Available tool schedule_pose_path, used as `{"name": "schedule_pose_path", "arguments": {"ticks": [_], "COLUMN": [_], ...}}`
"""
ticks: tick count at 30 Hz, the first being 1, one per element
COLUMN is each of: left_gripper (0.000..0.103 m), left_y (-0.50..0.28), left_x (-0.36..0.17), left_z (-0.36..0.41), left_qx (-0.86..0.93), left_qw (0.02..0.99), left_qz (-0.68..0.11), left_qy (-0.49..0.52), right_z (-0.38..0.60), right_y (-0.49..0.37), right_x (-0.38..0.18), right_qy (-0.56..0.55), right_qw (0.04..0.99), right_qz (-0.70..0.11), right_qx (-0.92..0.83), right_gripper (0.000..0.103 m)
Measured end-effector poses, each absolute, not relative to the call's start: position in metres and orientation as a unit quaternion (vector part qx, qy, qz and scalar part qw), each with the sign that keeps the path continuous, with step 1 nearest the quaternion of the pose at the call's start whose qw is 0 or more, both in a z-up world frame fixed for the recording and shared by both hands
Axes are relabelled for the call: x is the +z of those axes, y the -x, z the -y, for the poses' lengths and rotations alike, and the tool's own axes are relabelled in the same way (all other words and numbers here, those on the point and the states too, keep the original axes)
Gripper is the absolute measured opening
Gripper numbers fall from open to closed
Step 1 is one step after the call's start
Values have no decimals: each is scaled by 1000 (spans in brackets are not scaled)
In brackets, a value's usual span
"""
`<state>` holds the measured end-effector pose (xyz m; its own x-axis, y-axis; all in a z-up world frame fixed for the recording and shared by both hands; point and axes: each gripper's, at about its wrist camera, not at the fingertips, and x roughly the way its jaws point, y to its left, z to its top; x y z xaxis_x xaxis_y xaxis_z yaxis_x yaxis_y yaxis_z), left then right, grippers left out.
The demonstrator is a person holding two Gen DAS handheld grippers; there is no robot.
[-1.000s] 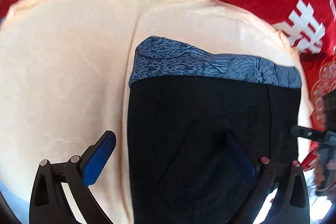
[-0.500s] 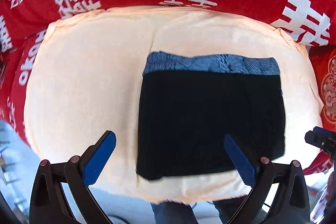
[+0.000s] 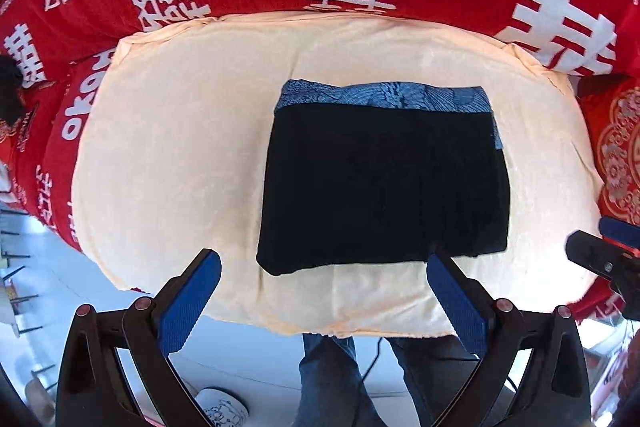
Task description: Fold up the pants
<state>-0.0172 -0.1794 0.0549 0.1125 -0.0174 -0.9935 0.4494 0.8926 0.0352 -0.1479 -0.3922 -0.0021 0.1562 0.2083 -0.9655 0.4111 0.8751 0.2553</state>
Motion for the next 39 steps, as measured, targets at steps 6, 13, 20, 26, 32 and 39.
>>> {"name": "schedule_pose_path", "arguments": {"ticks": [6,13,20,26,32,39], "left_gripper": [103,103,103,103,103,103], "left_y": [22,27,30,28,29,31], "left_x": [57,59,60,60,58,56], "left_z": [159,133,131,131,133,138], "left_qx": [-174,-178,-184,-179,-176,-173], "left_qw": [724,726,728,732,731,728], "left_qz": [-640,-639,-636,-636,-638,-638], "left_qy": [-189,-184,-180,-169,-167,-180], "right_z": [367,335,317,313,310,309], "right_y": [159,166,158,154,153,153], "right_x": [0,9,19,23,23,20], "right_qy": [-267,-239,-205,-187,-174,-171], "right_qw": [708,709,717,719,719,716], "right_qz": [-645,-649,-651,-654,-658,-661], "right_qx": [-108,-140,-144,-144,-141,-143], "right_gripper": [103,103,103,103,103,103]}}
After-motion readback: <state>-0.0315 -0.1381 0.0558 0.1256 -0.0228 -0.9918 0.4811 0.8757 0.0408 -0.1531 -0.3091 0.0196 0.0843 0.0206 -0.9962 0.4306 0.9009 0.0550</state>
